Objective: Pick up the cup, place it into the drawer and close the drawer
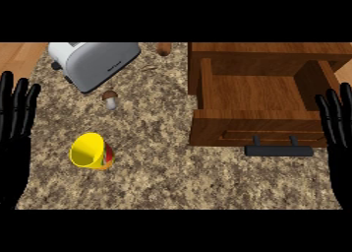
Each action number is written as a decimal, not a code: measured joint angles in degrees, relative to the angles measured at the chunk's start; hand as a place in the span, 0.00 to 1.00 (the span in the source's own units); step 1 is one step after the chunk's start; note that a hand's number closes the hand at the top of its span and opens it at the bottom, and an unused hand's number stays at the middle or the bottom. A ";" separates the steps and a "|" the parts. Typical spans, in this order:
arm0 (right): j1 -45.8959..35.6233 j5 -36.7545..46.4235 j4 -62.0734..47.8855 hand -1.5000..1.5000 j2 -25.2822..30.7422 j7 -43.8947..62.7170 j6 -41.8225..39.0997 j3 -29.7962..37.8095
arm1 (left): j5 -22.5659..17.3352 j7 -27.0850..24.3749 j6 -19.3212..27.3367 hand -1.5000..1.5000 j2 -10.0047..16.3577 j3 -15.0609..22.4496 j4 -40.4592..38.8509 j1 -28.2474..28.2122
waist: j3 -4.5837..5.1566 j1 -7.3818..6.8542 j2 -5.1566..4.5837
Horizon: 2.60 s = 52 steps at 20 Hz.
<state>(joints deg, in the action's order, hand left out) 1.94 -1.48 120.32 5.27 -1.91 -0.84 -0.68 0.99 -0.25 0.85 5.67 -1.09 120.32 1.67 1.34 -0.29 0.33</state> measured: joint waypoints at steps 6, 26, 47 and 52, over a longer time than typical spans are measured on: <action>-1.36 1.08 0.47 0.00 0.08 -0.17 0.39 -0.06 | -14.17 -2.49 -14.32 0.00 5.69 -0.72 -1.15 -1.31 | -0.92 0.15 -0.26; -10.35 -1.57 -11.91 0.00 2.71 3.97 -5.94 0.87 | -26.91 -5.76 -37.62 0.00 13.95 -10.23 -40.53 5.03 | -1.31 0.49 -0.47; -17.47 -4.72 -13.22 0.00 5.09 8.04 -7.74 5.75 | 1.49 -41.01 -30.35 0.00 15.34 -8.14 -90.64 18.57 | -1.21 1.21 -0.66; -18.65 -5.15 -13.95 0.00 5.69 8.63 -7.94 6.60 | 3.61 -46.16 -27.41 0.00 14.83 -7.51 -97.83 20.97 | -1.14 1.50 -0.80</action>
<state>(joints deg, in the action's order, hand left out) -16.72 -6.63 106.37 10.96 6.73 -8.78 5.93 4.60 -46.40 -26.56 20.50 -8.60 22.49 22.64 0.19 1.20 -0.47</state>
